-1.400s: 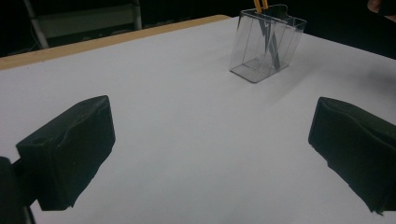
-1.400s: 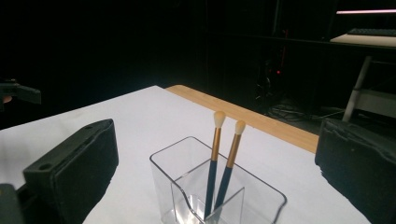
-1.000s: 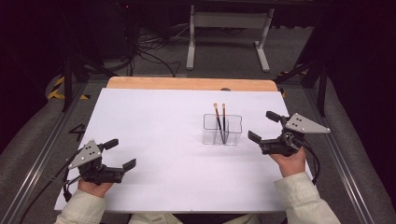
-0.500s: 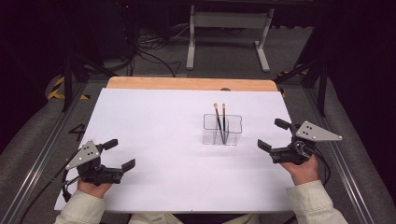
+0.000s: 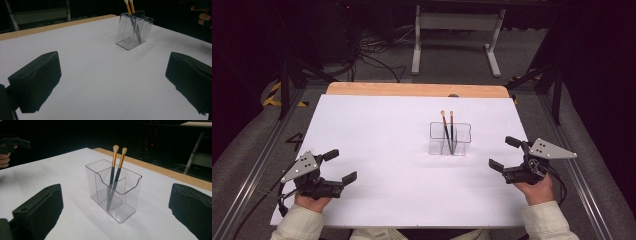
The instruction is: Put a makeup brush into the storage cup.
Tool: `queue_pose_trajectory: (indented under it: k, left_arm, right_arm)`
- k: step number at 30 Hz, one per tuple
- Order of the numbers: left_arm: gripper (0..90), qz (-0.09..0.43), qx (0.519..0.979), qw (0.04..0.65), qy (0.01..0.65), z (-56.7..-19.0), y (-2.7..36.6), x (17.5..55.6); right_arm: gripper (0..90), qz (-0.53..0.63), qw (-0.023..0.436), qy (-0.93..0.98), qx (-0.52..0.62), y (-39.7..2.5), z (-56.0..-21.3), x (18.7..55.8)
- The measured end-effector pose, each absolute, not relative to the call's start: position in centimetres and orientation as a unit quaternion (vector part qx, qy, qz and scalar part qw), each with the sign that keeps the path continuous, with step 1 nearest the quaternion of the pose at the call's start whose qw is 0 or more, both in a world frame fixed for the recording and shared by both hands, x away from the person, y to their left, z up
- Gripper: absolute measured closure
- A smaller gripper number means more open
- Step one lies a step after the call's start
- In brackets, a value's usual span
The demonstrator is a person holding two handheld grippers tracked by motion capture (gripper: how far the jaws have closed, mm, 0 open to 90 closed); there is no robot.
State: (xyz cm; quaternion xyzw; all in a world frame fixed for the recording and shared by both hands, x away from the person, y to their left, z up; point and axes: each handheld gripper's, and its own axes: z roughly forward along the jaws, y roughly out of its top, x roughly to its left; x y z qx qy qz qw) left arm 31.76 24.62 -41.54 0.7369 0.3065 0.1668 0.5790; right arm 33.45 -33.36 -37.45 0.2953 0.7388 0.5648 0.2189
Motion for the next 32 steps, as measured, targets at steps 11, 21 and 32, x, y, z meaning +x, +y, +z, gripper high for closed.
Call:
queue_pose_trajectory:
  k: [11,21,32]
  left_arm:
    - [0.8,0.165,0.738,0.581,0.301,-41.7,24.8,31.6]
    - [0.8,0.16,0.731,0.588,0.308,-42.0,25.3,31.4]
    - [0.9,0.16,0.733,0.585,0.307,-42.0,25.2,31.5]
  right_arm:
    - [0.0,0.564,0.202,0.742,0.301,-33.3,-39.4,33.2]
    - [0.0,0.556,0.188,0.747,0.313,-33.1,-40.9,33.5]
    - [0.0,0.556,0.189,0.746,0.312,-32.9,-41.1,33.4]
